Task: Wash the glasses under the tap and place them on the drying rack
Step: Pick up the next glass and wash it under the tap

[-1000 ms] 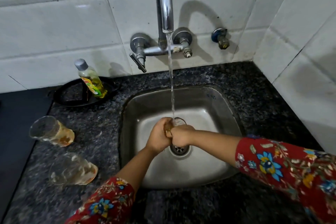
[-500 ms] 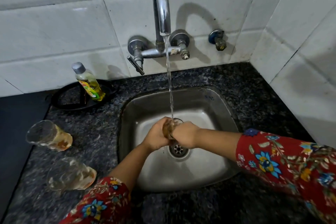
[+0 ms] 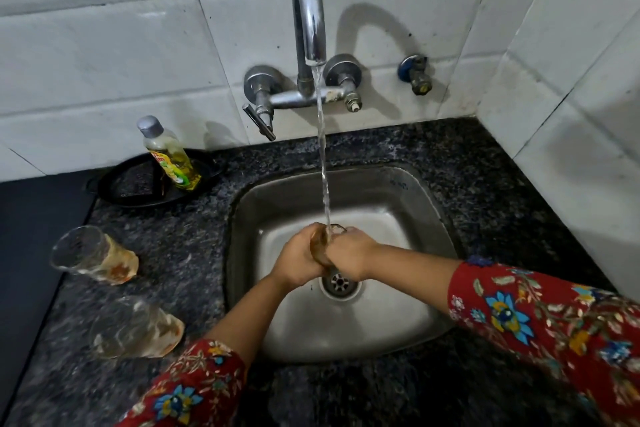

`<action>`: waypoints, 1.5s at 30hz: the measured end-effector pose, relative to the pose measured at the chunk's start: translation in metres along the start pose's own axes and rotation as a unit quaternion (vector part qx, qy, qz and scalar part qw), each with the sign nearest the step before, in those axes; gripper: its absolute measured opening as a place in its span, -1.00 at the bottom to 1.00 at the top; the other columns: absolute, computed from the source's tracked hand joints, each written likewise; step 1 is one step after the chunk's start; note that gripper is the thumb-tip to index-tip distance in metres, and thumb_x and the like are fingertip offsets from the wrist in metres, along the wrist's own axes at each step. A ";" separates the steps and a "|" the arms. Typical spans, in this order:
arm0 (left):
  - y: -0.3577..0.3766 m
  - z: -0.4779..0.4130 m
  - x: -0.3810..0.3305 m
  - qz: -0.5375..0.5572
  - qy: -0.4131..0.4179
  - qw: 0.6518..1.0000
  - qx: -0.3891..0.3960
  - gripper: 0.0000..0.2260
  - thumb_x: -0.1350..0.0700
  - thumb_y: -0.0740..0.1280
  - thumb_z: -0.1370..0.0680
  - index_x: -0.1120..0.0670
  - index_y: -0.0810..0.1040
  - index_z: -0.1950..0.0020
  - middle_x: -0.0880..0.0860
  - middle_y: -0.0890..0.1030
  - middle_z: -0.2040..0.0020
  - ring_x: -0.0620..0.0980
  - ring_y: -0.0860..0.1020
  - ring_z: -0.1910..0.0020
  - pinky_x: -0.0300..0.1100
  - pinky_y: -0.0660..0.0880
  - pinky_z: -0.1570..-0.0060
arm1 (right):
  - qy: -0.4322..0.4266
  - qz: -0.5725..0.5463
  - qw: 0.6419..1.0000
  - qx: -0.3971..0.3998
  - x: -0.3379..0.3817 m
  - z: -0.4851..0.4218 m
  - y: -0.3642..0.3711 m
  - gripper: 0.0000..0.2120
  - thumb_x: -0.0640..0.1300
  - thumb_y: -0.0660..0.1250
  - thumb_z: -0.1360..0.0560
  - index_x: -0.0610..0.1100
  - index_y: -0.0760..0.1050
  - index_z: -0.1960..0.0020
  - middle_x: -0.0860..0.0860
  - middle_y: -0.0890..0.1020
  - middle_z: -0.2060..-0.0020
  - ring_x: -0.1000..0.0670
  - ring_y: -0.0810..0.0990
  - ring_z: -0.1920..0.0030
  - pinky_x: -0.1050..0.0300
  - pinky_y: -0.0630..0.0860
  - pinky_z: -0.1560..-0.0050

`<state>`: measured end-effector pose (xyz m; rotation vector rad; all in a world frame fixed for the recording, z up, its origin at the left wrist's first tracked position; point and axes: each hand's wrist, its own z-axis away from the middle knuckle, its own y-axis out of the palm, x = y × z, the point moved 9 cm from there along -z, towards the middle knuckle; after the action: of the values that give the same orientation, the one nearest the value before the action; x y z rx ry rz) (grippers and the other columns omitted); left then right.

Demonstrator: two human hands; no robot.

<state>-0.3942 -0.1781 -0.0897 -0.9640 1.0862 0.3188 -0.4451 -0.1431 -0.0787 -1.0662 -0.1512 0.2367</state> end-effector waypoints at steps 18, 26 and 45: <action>0.014 0.042 0.054 -0.177 -0.291 0.904 0.258 -0.61 -0.14 0.47 -0.33 0.09 0.57 -0.01 0.05 0.63 0.08 -0.03 0.61 0.17 -0.21 0.54 0.10 | 0.278 -0.723 0.626 0.088 -0.006 0.025 0.059 -0.72 -0.27 0.17 -0.54 -0.23 0.54 -0.19 -0.06 0.64 0.08 0.01 0.56 0.16 0.09 0.48 0.01; -0.005 0.021 0.039 -0.020 -0.171 0.967 0.188 -0.47 0.19 0.53 -0.08 0.06 0.56 -0.03 0.04 0.66 0.11 -0.01 0.63 0.15 -0.08 0.62 0.16 | -0.045 -0.606 0.793 0.037 0.008 0.021 0.004 -0.55 -0.48 0.24 -0.41 -0.24 0.49 -0.27 -0.13 0.59 -0.18 -0.03 0.56 -0.15 0.20 0.49 -0.11; -0.002 -0.004 -0.007 0.023 0.023 0.996 0.086 -0.44 0.22 0.52 -0.15 0.12 0.47 -0.12 -0.10 0.56 0.03 -0.41 0.54 0.12 -0.45 0.46 0.07 | -0.109 0.189 0.975 -0.042 0.001 0.005 -0.011 -0.82 -0.20 0.19 -0.54 -0.09 0.56 -0.01 -0.06 0.62 -0.02 -0.13 0.58 -0.01 0.10 0.44 0.17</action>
<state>-0.3990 -0.1811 -0.0835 -0.7980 1.1604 0.2377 -0.4442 -0.1440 -0.0667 -1.1464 -0.1554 0.6987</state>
